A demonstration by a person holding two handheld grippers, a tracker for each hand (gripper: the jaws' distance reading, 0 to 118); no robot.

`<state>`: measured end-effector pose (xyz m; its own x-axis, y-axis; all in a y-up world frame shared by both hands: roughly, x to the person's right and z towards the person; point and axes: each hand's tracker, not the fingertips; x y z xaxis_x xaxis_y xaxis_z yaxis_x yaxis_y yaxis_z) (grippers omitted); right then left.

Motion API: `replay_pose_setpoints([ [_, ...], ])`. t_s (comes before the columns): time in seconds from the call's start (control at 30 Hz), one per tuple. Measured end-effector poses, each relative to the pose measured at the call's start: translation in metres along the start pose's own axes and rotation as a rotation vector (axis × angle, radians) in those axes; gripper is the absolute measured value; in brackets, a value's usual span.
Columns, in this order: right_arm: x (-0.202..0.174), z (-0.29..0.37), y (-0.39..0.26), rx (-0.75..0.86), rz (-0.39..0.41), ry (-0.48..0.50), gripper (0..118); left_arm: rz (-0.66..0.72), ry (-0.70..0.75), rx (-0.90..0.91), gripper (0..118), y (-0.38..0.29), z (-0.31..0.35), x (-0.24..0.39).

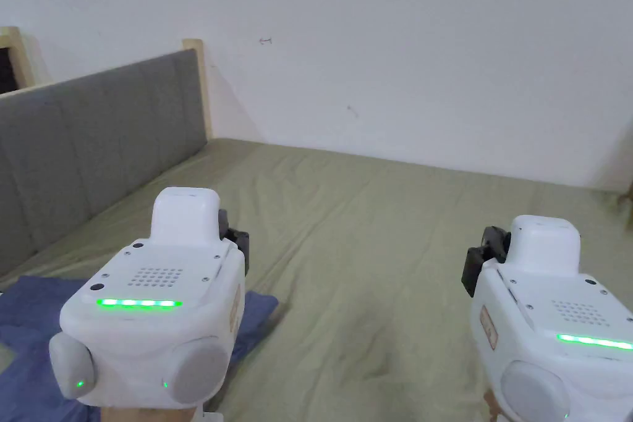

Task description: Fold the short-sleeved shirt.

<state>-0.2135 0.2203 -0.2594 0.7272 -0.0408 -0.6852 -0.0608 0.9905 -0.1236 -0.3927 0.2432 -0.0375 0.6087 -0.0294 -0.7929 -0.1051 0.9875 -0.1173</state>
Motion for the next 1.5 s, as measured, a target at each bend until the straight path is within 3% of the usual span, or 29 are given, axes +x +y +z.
replay_pose_setpoints([
  [0.23,-0.083,-0.017,-0.011,-0.064,-0.005,0.246,0,0.016,0.226,-0.026,0,-0.006,0.032,-0.070],
  [0.5,-0.132,-0.015,-0.026,-0.109,0.022,0.349,0,0.035,0.306,-0.099,0,-0.022,0.031,-0.105],
  [0.67,-0.135,-0.018,-0.042,-0.160,0.040,0.357,0,0.065,0.251,-0.254,0,-0.044,-0.015,-0.111],
  [0.83,-0.124,-0.024,-0.064,-0.248,-0.006,0.333,0,0.138,0.056,-0.543,0,-0.099,-0.117,-0.113],
  [0.87,-0.121,-0.026,-0.068,-0.262,-0.010,0.331,0,0.145,0.047,-0.589,4,-0.111,-0.133,-0.113],
  [0.9,-0.118,-0.028,-0.073,-0.274,-0.002,0.321,0,0.148,0.066,-0.631,18,-0.123,-0.147,-0.113],
  [0.93,-0.115,-0.030,-0.077,-0.289,0.011,0.304,0,0.131,0.080,-0.661,57,-0.135,-0.160,-0.109],
  [0.97,-0.113,-0.033,-0.081,-0.300,0.023,0.295,0,0.126,0.093,-0.691,87,-0.144,-0.170,-0.108],
  [1.0,-0.111,-0.037,-0.084,-0.313,0.032,0.285,0,0.110,0.102,-0.720,104,-0.154,-0.180,-0.109],
  [1.2,-0.104,-0.062,-0.097,-0.381,0.010,0.263,0,0.132,0.104,-0.833,105,-0.194,-0.210,-0.114],
  [1.4,-0.112,-0.077,-0.108,-0.422,0.041,0.278,0,0.182,0.116,-0.872,101,-0.214,-0.222,-0.121],
  [1.43,-0.113,-0.079,-0.110,-0.434,0.034,0.283,0,0.180,0.117,-0.872,100,-0.215,-0.223,-0.120],
  [1.5,-0.115,-0.081,-0.114,-0.450,0.023,0.292,0,0.170,0.117,-0.865,84,-0.212,-0.222,-0.120],
])
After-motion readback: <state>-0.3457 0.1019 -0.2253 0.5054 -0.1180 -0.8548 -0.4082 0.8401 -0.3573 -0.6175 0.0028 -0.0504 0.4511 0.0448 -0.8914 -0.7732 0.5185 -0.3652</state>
